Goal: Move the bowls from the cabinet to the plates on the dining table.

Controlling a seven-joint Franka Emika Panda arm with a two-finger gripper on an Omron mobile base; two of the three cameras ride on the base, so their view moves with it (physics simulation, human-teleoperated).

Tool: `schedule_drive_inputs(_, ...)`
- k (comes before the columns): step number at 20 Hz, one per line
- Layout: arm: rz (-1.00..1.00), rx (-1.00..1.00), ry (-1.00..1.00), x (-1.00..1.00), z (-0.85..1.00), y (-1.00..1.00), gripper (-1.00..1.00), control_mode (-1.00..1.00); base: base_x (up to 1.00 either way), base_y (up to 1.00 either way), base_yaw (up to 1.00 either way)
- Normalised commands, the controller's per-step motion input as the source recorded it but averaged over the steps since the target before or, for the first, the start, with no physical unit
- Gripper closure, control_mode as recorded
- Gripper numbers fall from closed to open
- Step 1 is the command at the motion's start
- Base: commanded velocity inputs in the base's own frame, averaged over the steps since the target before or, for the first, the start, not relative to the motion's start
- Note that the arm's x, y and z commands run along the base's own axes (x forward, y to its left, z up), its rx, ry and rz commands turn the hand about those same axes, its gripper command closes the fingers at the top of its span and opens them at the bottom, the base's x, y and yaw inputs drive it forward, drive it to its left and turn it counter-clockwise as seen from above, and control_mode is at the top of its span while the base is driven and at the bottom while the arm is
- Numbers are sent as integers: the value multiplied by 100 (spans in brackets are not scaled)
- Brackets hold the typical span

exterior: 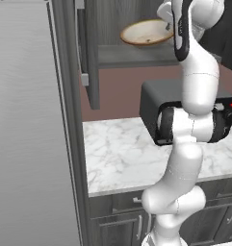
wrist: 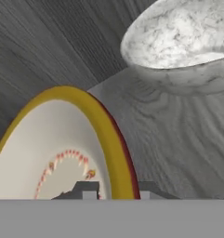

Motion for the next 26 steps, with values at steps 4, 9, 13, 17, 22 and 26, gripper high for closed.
schedule_drive_inputs(4,0,0,-20,-100,-1,-44,100,-100,0,0,0)
schedule_drive_inputs(9,0,-3,-15,-100,-21,-20,100,-100,0,0,0)
schedule_drive_inputs(13,0,-5,-14,-100,-34,-7,100,-100,0,0,0)
schedule_drive_inputs(17,1,-14,-10,-100,-57,1,100,-100,0,0,0)
schedule_drive_inputs(22,5,-18,-10,-96,-73,4,100,-100,0,0,0)
schedule_drive_inputs(26,5,-8,-7,-65,-55,1,100,-100,0,0,0)
